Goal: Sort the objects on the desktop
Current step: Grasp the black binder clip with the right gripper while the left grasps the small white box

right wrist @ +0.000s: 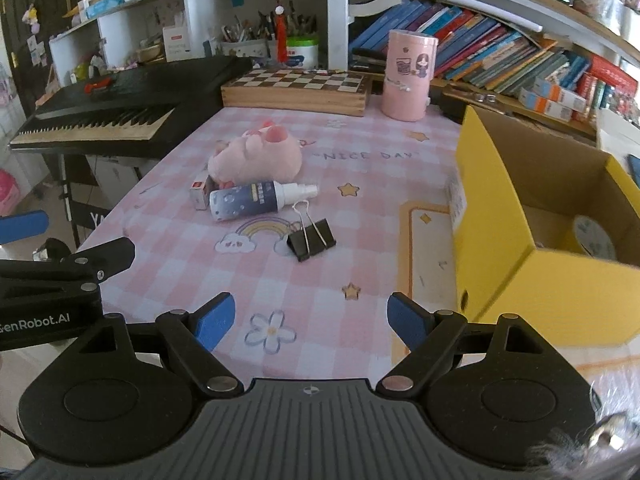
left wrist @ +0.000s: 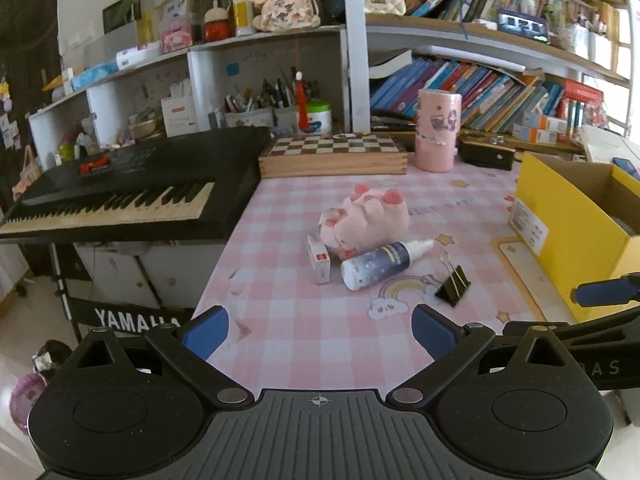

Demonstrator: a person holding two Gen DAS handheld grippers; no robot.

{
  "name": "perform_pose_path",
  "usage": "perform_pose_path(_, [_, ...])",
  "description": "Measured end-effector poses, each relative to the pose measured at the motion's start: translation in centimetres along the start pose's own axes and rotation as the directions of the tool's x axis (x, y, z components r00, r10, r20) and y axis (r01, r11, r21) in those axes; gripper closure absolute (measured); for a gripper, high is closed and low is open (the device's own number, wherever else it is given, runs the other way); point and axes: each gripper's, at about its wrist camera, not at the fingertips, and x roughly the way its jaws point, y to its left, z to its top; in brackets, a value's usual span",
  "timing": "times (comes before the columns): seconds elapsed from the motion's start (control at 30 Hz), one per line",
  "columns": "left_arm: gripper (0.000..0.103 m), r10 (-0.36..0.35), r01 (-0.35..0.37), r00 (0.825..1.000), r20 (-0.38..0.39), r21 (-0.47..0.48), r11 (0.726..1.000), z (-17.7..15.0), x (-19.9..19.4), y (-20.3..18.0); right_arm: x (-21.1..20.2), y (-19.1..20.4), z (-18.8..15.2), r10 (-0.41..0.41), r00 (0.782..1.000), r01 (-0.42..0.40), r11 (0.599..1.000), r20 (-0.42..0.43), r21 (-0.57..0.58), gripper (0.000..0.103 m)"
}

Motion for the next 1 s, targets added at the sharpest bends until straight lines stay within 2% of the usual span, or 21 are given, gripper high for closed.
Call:
perform_pose_path(0.5, [0.004, 0.027, -0.028, 0.997, -0.073, -0.019, 0.999, 2.9, 5.0, -1.1, 7.0, -0.8, 3.7, 0.08, 0.99, -0.091, 0.991, -0.118, -0.094, 0.023])
perform_pose_path(0.8, [0.005, 0.027, -0.034, 0.993, -0.114, -0.066, 0.997, 3.7, 7.4, -1.1, 10.7, -1.4, 5.2, 0.072, 0.982, -0.103, 0.979, -0.174, -0.174, 0.034])
perform_pose_path(0.93, [0.005, 0.021, -0.03, 0.992, -0.128, -0.072, 0.997, 4.3, 8.6, -1.4, 12.3, -1.4, 5.8, 0.092, 0.975, -0.133, 0.97, -0.203, -0.202, 0.037])
perform_pose_path(1.0, [0.005, 0.022, -0.034, 0.99, -0.137, -0.084, 0.996, 4.6, 9.3, -1.4, 12.9, -1.4, 6.0, 0.105, 0.97, -0.152, 0.965, -0.218, -0.214, 0.046])
